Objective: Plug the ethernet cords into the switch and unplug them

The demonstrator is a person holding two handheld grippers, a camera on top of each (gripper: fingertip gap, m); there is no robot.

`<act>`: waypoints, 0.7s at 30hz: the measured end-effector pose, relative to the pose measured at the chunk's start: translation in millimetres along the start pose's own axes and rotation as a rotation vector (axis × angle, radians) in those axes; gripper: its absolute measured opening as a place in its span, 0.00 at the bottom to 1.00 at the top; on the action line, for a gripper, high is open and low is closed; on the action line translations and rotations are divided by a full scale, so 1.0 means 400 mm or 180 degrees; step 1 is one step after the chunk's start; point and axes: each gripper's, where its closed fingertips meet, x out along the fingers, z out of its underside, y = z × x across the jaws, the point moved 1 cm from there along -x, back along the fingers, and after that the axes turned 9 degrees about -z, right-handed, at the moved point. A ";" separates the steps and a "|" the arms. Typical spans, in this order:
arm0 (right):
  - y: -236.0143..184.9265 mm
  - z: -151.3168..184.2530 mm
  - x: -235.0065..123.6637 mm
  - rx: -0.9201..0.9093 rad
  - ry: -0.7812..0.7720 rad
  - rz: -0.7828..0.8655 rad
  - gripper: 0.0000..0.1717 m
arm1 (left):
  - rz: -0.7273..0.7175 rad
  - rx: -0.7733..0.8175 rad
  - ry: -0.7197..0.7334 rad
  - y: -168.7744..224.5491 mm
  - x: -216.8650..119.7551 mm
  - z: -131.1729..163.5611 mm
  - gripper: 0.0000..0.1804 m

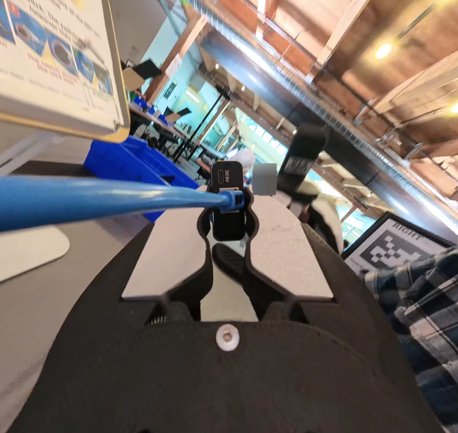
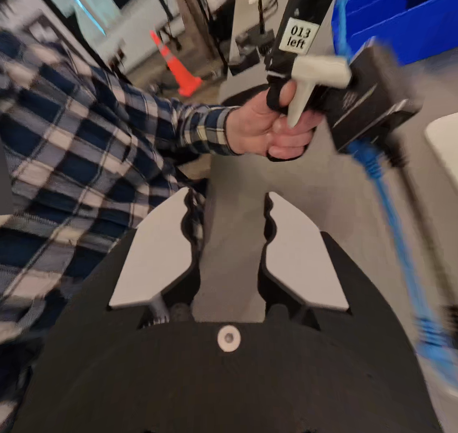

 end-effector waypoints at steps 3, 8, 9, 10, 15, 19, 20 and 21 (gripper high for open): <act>0.054 0.006 0.073 0.0254 0.0945 -0.0012 0.50 | 0.0095 -0.0040 0.0226 0.022 0.004 -0.035 0.13; 0.165 -0.085 0.032 0.0202 0.2784 0.0212 0.54 | 0.0114 -0.0018 0.0254 0.061 0.023 -0.002 0.13; 0.176 -0.100 0.020 0.0139 0.2945 0.0261 0.53 | 0.0117 -0.0035 0.0261 0.065 0.026 0.007 0.13; 0.186 -0.112 0.016 0.0091 0.3018 0.0306 0.50 | 0.0125 -0.0038 0.0239 0.069 0.029 0.018 0.13; 0.178 -0.160 0.006 -0.0077 0.3184 0.0101 0.16 | 0.0174 -0.0059 0.0256 0.084 0.036 0.041 0.13; 0.170 -0.166 -0.010 -0.0200 0.3026 0.0131 0.15 | 0.0190 -0.0026 0.0198 0.091 0.045 0.040 0.13; 0.166 -0.171 -0.030 -0.0219 0.3071 0.0159 0.15 | 0.0203 0.0057 0.0215 0.095 0.043 0.038 0.14; 0.161 -0.176 -0.064 -0.0233 0.3159 0.0209 0.15 | 0.0168 0.0109 0.0233 0.094 0.041 0.034 0.19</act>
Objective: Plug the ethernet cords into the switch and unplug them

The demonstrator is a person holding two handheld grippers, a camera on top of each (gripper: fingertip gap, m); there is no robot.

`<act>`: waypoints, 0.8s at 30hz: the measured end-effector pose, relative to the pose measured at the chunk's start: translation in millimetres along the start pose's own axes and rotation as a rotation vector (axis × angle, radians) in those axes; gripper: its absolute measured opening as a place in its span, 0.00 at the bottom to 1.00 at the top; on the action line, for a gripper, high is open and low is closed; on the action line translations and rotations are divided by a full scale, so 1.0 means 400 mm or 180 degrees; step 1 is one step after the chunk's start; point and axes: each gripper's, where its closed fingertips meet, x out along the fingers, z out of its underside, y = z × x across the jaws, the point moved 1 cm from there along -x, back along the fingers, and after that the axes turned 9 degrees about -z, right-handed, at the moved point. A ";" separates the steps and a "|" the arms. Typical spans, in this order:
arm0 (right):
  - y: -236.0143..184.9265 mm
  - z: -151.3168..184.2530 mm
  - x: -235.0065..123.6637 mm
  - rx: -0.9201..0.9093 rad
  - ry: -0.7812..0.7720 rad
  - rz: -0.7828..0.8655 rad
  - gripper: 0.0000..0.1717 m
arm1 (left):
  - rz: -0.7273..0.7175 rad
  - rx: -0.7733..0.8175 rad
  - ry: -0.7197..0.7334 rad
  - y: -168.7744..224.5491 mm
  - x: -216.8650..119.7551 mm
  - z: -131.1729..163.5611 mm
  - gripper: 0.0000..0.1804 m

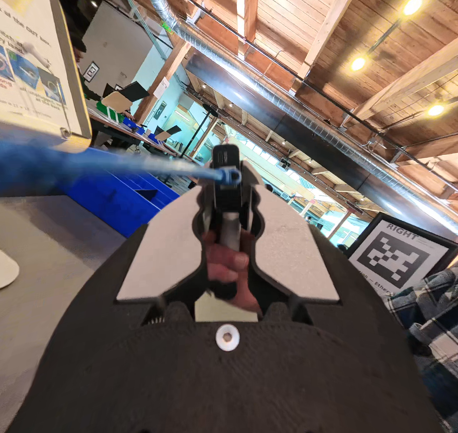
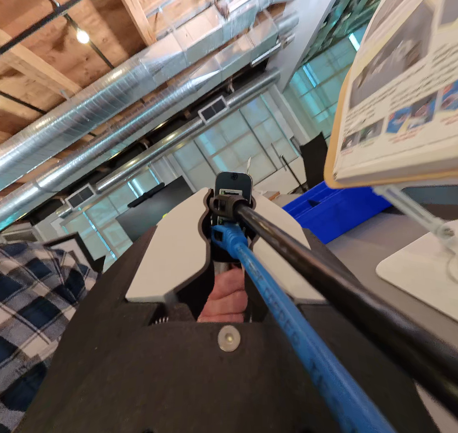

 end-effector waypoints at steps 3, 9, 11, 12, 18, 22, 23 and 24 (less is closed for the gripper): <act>-0.008 -0.111 -0.058 -0.0220 0.0042 0.0143 0.15 | -0.0143 0.0164 -0.0173 -0.013 -0.007 0.006 0.26; -0.011 -0.355 -0.215 -0.0519 -0.0333 0.0698 0.15 | -0.0685 0.1030 -0.0504 -0.116 -0.011 0.049 0.10; 0.003 -0.440 -0.273 -0.0548 -0.0418 0.0924 0.16 | -0.0799 0.1236 -0.0558 -0.155 0.000 0.061 0.09; 0.018 -0.480 -0.304 -0.0577 -0.0460 0.1088 0.14 | -0.0855 0.1316 -0.0577 -0.174 0.009 0.067 0.09; 0.184 -0.643 -0.522 -0.0757 -0.0927 0.2435 0.15 | -0.1001 0.1749 -0.0608 -0.237 0.085 0.097 0.08; 0.322 -0.644 -0.621 -0.0627 -0.1620 0.3164 0.17 | -0.1031 0.1858 -0.0589 -0.263 0.118 0.122 0.08; 0.352 -0.633 -0.628 -0.0515 -0.1763 0.3219 0.16 | -0.1039 0.1864 -0.0595 -0.270 0.121 0.131 0.08; 0.378 -0.619 -0.623 -0.0371 -0.1851 0.3166 0.16 | -0.1046 0.1882 -0.0601 -0.277 0.123 0.140 0.08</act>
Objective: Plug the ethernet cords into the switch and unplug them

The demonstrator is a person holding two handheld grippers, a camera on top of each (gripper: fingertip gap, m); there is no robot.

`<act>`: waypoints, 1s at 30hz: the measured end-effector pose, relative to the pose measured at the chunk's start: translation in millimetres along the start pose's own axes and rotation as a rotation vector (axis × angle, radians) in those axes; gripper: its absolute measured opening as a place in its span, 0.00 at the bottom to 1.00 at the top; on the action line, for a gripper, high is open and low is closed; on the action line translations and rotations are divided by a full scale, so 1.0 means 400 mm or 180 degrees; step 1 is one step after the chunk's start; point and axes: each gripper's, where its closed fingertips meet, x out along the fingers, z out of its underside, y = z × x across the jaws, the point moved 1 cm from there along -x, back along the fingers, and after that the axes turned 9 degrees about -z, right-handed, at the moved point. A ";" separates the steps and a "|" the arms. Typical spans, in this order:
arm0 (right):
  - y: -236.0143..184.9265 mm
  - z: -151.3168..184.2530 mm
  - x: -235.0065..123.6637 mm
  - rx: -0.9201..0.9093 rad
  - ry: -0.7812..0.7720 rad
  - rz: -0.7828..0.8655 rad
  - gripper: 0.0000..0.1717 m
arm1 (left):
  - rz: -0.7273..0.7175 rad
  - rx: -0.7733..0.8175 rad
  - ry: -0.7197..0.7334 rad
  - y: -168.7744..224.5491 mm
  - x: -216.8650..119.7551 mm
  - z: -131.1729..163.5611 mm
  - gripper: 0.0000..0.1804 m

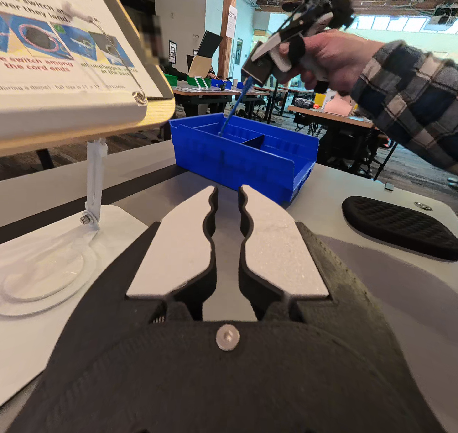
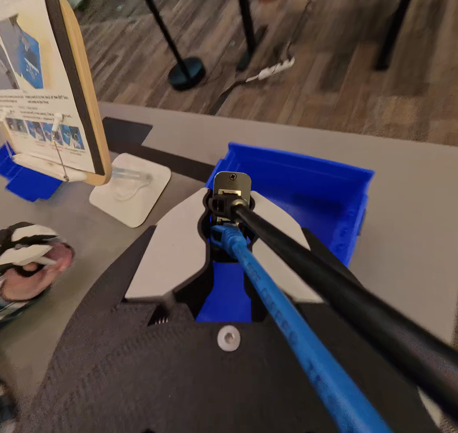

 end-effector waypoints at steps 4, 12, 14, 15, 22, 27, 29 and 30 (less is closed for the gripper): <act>0.024 0.043 0.128 0.0300 -0.0528 -0.0236 0.16 | 0.0009 0.0121 -0.0064 0.006 0.011 0.030 0.08; 0.032 0.006 0.231 0.0381 -0.0829 -0.0340 0.16 | 0.0002 0.0006 -0.0080 -0.015 0.013 0.038 0.08; 0.025 0.021 0.257 0.0363 -0.0964 -0.0375 0.16 | 0.0006 0.0044 -0.0079 -0.012 0.014 0.038 0.08; 0.029 0.036 0.273 0.0316 -0.1038 -0.0320 0.16 | 0.0007 0.0071 -0.0082 -0.010 0.014 0.038 0.08; 0.072 0.110 0.351 0.0828 -0.0951 -0.0437 0.18 | -0.0019 0.0143 -0.0081 -0.009 0.011 0.039 0.08; 0.104 0.186 0.410 0.1152 -0.1058 -0.0465 0.16 | -0.0016 0.0181 -0.0117 -0.007 0.017 0.048 0.08; 0.116 0.194 0.408 0.1221 -0.1083 -0.0412 0.16 | -0.0013 0.0237 -0.0123 -0.002 0.018 0.049 0.08; 0.129 0.204 0.405 0.1275 -0.1115 -0.0349 0.16 | -0.0008 0.0259 -0.0131 0.000 0.019 0.051 0.08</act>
